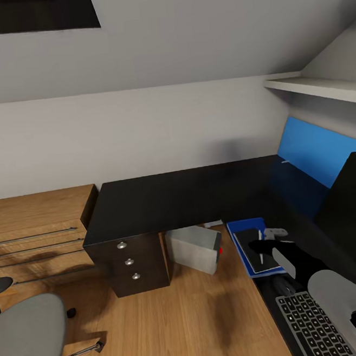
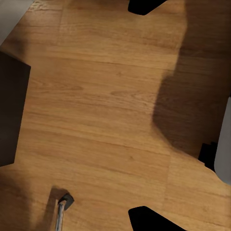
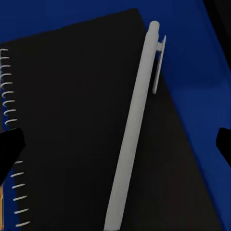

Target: In the bedroom, organize the workspace by keeping the computer under the desk, ensuring the monitor is on the desk, placing the keyboard on the desk next to the monitor, placing the mouse on the desk next to the keyboard, moving the folder from the swivel chair onto the desk next to the mouse, stacking the notebook on top of the folder with the pen on top of the notebook, and positioning the swivel chair next to the desk.

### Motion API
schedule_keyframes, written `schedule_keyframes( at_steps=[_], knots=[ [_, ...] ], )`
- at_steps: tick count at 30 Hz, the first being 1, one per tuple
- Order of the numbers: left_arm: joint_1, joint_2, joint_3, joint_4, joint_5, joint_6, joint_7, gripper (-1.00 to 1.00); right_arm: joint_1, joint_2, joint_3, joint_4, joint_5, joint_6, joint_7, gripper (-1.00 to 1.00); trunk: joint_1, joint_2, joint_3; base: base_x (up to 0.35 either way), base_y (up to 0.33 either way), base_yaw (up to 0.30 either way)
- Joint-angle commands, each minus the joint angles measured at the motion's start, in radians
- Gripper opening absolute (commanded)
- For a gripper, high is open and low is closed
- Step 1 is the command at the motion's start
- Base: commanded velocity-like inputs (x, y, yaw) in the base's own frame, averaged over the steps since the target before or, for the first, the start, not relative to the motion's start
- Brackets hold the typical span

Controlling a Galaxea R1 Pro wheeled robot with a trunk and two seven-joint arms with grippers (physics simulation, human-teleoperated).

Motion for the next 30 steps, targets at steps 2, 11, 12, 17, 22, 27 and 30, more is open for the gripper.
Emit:
schedule_keyframes(
  at_steps=[2, 11, 12, 17, 22, 27, 30],
  knots=[
    [-0.001, 0.001, -0.008, 0.0, 0.005, -0.004, 0.008, 1.0, -0.001, -0.003, 0.007, -0.005, -0.008, 0.006, 0.005, 1.0, 0.0, -0.001, -0.001, 0.0, 0.0, 0.0],
    [-0.001, 0.002, -0.008, 0.001, 0.006, -0.004, 0.009, 1.0, -0.002, -0.005, 0.001, -0.058, -0.013, 0.015, 0.024, 1.0, 0.0, -0.001, -0.001, 0.0, 0.0, 0.0],
    [-0.001, 0.002, -0.008, 0.001, 0.007, -0.004, 0.009, 1.0, -0.002, -0.005, 0.001, -0.067, -0.014, 0.016, 0.024, 1.0, 0.0, -0.001, -0.001, 0.0, 0.0, 0.0],
    [-0.001, 0.004, -0.008, 0.002, 0.008, -0.004, 0.011, 1.0, -0.001, -0.003, -0.008, -0.121, -0.021, 0.022, 0.021, 1.0, 0.0, -0.001, -0.001, 0.0, 0.0, 0.054],
    [-0.001, 0.004, -0.008, 0.003, 0.008, -0.004, 0.011, 1.0, -0.001, 0.0, -0.013, -0.132, -0.022, 0.023, 0.019, 1.0, 0.0, -0.001, -0.001, 0.0, 0.0, 0.223],
    [-0.001, 0.004, -0.008, 0.003, 0.008, -0.004, 0.011, 1.0, -0.001, 0.001, -0.014, -0.134, -0.022, 0.02, 0.019, 1.0, 0.0, -0.001, -0.001, 0.0, 0.0, 0.266],
    [-0.001, 0.004, -0.008, 0.003, 0.008, -0.004, 0.01, 1.0, -0.001, 0.002, -0.014, -0.134, -0.021, 0.017, 0.019, 1.0, 0.0, -0.001, -0.001, 0.0, 0.0, 0.274]
  ],
)
